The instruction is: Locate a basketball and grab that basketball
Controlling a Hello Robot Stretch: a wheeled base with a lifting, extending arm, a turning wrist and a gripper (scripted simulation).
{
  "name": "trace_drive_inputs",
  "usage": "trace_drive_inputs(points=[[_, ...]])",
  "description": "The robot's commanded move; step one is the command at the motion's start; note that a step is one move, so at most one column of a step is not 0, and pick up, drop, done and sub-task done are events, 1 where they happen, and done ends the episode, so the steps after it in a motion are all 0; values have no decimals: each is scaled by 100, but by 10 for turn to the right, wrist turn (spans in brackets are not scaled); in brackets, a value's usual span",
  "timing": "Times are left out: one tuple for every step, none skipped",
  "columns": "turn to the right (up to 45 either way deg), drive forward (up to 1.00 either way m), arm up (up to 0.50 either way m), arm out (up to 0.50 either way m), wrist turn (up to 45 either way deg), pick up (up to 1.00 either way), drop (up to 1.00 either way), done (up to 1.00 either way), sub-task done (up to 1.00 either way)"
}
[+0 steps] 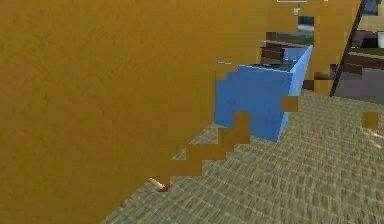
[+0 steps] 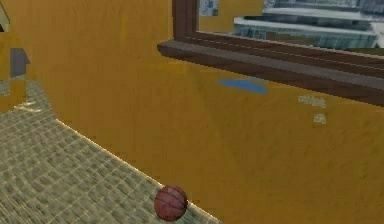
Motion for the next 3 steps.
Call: trace_drive_inputs(points=[[0,0,18,0,0,0,0,0,0],[0,0,0,44,0,0,0,0,0],[0,0,0,0,450,0,0,0,0]])
